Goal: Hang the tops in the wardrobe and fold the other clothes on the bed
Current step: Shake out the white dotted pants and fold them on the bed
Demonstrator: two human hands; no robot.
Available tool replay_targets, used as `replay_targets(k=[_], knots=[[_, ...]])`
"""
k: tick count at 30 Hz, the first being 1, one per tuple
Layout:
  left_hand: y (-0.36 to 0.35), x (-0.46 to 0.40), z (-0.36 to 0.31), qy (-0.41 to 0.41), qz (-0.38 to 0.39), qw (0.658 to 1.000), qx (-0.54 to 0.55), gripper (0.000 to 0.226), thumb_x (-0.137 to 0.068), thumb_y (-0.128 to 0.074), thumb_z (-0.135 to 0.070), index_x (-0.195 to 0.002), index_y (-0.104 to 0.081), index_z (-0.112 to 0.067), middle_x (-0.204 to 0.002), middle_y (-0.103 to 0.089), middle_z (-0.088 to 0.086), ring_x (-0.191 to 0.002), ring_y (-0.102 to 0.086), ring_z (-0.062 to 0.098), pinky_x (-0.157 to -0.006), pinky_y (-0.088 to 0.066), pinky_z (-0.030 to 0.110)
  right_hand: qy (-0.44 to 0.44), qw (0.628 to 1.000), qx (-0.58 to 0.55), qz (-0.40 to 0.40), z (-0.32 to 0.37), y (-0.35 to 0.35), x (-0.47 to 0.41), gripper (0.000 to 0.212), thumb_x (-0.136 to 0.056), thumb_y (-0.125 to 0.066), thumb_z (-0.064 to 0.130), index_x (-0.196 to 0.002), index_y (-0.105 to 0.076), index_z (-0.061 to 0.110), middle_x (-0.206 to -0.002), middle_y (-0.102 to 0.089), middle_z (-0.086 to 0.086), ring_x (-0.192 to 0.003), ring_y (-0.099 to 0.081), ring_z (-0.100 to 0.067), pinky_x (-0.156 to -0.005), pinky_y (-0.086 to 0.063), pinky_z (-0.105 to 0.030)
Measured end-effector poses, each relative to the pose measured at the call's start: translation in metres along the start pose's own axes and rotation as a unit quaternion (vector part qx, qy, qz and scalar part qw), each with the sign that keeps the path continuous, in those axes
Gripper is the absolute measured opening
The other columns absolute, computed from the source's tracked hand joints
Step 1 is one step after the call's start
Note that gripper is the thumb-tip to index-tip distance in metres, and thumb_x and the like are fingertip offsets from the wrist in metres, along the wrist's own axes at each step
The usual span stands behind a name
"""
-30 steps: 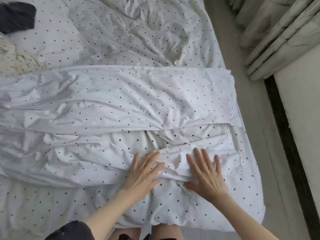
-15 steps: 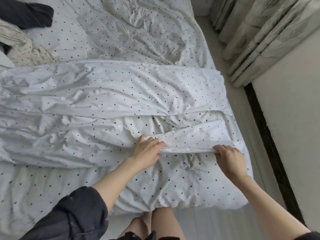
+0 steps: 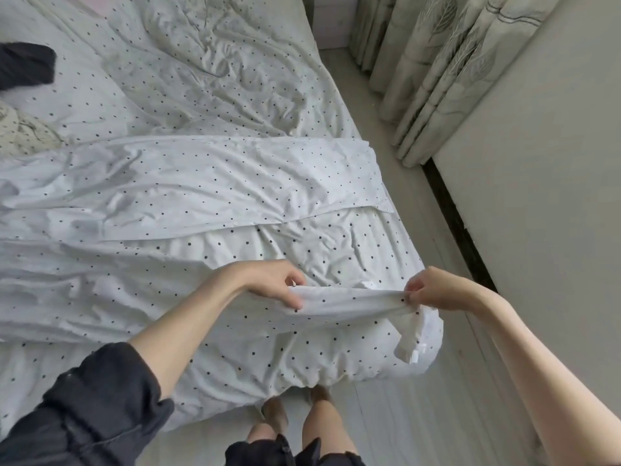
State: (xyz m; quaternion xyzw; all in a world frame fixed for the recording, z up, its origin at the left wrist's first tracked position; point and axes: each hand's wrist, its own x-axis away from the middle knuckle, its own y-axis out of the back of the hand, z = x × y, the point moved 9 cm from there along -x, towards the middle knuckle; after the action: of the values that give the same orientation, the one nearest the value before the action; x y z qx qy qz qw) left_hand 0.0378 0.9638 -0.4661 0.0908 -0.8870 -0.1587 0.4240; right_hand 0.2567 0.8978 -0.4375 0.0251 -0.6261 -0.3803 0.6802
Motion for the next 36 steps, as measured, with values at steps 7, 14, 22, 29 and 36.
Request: replay_targets(k=[7, 14, 22, 29, 36], knots=[[0.095, -0.031, -0.002, 0.042, -0.378, 0.922, -0.074, 0.014, -0.090, -0.056, -0.021, -0.102, -0.064, -0.018, -0.101, -0.060, 0.000, -0.104, -0.050, 0.024, -0.084, -0.034, 0.032, 0.021, 0.972, 0.104, -0.210, 0.014, 0.103, -0.077, 0.026, -0.086, -0.041, 0.009, -0.095, -0.064, 0.015, -0.097, -0.063, -0.010, -0.087, -0.055, -0.029, -0.071, -0.043, -0.030], [0.048, -0.079, 0.010, 0.054, -0.472, 0.868, -0.148, 0.048, -0.070, -0.066, 0.008, -0.114, -0.062, -0.011, -0.112, -0.058, 0.008, -0.104, -0.055, 0.030, -0.084, -0.043, 0.040, 0.037, 0.949, -0.026, -0.311, -0.001, 0.098, -0.166, 0.043, -0.094, -0.044, 0.017, -0.137, -0.040, 0.015, -0.137, -0.043, -0.011, -0.125, -0.038, -0.031, -0.098, -0.032, -0.046], [-0.064, -0.125, -0.010, -0.016, -0.362, 0.901, -0.237, 0.057, -0.064, -0.081, -0.024, -0.116, -0.058, -0.020, -0.123, -0.058, 0.008, -0.114, -0.048, 0.025, -0.094, -0.036, 0.044, -0.138, 0.915, -0.352, -0.139, -0.114, -0.037, -0.172, 0.034, -0.085, -0.049, 0.047, -0.076, -0.049, 0.014, -0.079, -0.048, -0.013, -0.062, -0.047, -0.020, -0.050, -0.036, -0.022], [-0.080, -0.155, 0.006, 0.064, -0.218, 0.942, -0.246, 0.107, -0.071, -0.039, 0.016, -0.147, 0.014, -0.037, -0.155, 0.023, 0.005, -0.143, 0.020, 0.028, -0.111, 0.012, 0.053, -0.118, 0.873, -0.472, 0.027, -0.108, -0.063, -0.177, 0.022, -0.082, -0.070, 0.027, -0.079, -0.054, 0.011, -0.081, -0.050, -0.007, -0.076, -0.047, -0.021, -0.072, -0.038, -0.032], [-0.063, -0.132, -0.023, -0.004, -0.341, 0.910, -0.236, 0.079, -0.056, -0.076, 0.014, -0.127, -0.059, -0.014, -0.132, -0.055, 0.015, -0.121, -0.054, 0.032, -0.094, -0.045, 0.056, -0.088, 0.897, -0.403, -0.161, -0.141, -0.018, -0.166, 0.030, -0.090, -0.056, 0.023, -0.067, -0.043, 0.009, -0.067, -0.046, -0.003, -0.063, -0.043, -0.019, -0.053, -0.033, -0.028]])
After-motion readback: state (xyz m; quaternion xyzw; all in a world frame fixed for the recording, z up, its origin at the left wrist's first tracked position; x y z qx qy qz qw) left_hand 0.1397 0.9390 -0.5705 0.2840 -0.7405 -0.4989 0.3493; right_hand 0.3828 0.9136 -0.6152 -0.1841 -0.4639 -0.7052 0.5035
